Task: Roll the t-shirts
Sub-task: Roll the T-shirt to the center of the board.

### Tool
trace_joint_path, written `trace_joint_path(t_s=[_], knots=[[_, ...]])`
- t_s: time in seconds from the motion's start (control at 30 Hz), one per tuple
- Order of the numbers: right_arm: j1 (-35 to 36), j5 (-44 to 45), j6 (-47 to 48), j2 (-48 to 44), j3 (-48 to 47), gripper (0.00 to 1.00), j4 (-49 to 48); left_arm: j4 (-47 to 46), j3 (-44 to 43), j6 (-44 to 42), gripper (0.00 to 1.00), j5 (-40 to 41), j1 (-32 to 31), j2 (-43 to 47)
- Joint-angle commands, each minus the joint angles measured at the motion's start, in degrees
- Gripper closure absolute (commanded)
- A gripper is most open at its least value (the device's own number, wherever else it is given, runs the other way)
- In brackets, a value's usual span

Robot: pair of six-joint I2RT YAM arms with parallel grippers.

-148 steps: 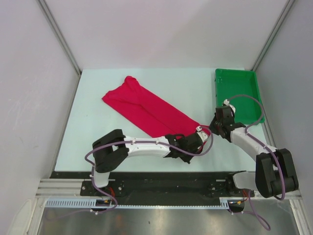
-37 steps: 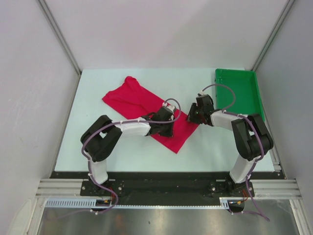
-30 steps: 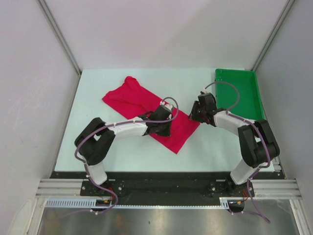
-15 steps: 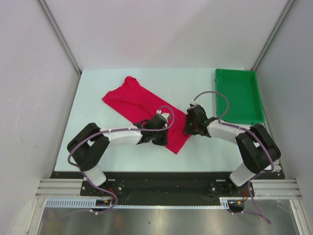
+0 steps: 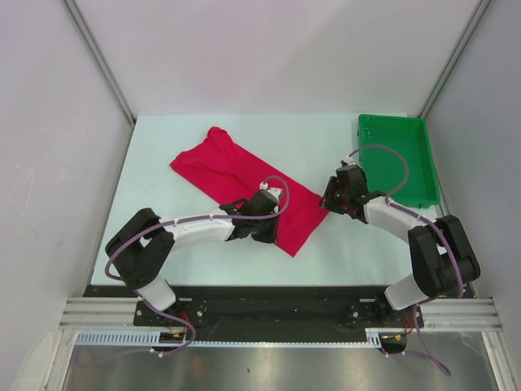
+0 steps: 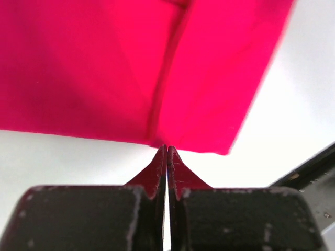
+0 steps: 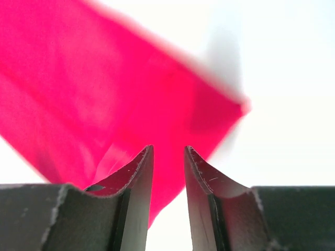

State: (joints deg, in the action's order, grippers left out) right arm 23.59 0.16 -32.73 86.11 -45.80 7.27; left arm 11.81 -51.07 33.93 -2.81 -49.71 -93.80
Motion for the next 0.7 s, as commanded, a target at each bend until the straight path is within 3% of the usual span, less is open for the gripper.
trace_joint_path(t_s=[0.0, 0.4, 0.67], knots=[[-5.5, -4.2, 1.6, 0.6, -0.3, 0.67, -5.0, 2.5, -7.6, -2.0, 0.98, 1.1, -1.6, 1.4], [-7.2, -3.1, 0.2, 7.4, -0.3, 0.75, -6.2, -6.2, -18.6, -0.4, 1.00, -1.7, -2.8, -14.6], [-5.6, -2.2, 2.7, 2.0, -0.3, 0.69, -5.4, -7.2, -16.6, 1.1, 1.00, 0.2, -2.9, -19.4]])
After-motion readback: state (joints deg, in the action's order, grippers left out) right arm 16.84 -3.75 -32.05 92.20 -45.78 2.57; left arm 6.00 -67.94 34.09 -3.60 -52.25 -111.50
